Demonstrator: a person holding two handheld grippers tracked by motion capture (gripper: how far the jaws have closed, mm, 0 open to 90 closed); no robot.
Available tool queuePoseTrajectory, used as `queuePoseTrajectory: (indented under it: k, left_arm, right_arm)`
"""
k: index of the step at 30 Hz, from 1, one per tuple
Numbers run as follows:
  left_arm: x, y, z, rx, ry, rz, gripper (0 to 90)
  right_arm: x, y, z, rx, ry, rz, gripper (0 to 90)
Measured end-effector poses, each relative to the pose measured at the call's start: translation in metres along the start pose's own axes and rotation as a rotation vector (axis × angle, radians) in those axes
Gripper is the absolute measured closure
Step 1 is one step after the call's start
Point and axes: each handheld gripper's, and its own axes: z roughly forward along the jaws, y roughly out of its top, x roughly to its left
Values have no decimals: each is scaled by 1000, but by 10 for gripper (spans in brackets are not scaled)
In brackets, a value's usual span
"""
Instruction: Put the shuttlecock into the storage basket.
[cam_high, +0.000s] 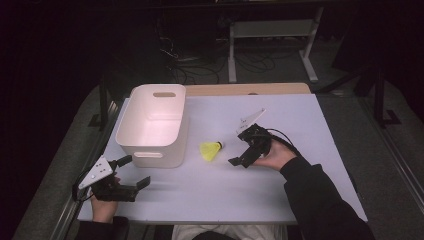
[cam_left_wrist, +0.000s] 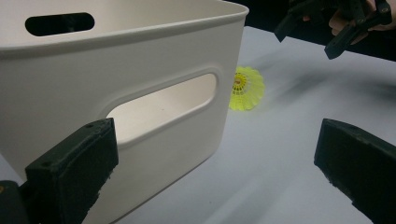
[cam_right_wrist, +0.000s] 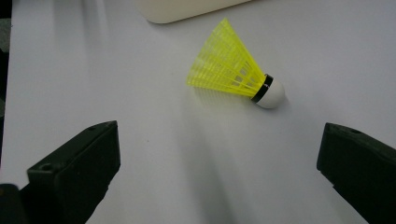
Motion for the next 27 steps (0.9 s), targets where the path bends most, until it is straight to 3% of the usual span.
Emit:
queuePoseTrajectory:
  k: [7, 27]
  left_arm:
    - [0, 0, 0, -1, -1, 1, 0]
    - [0, 0, 0, -1, -3, 1, 0]
  right_arm:
    - [1, 5, 6, 2, 8, -6, 6]
    - [-14, 5, 18, -13, 48, 6, 184]
